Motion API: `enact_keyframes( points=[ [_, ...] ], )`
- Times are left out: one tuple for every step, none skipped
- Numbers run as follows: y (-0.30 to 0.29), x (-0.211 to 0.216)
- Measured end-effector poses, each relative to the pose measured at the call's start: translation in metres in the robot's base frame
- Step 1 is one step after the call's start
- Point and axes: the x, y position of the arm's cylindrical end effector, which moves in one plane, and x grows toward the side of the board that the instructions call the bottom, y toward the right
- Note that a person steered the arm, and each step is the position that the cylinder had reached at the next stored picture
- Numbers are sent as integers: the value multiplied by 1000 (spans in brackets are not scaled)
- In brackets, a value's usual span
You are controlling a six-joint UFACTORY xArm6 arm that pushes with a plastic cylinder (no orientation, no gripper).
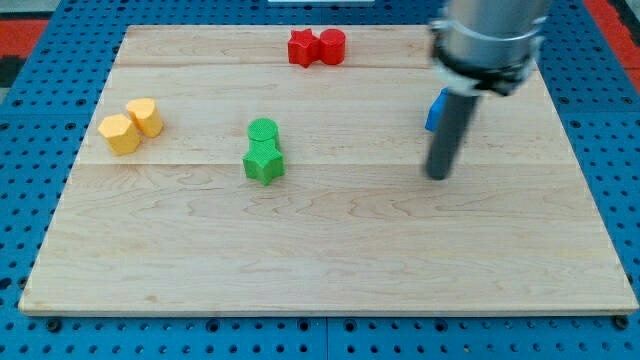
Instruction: Separate the blue cube from the blue triangle
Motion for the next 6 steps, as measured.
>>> enact_keyframes(
  points=[
    [-50,7],
    [91,-48],
    [184,-88],
    [99,-118],
    [-3,-92],
    [-77,-44]
  ],
)
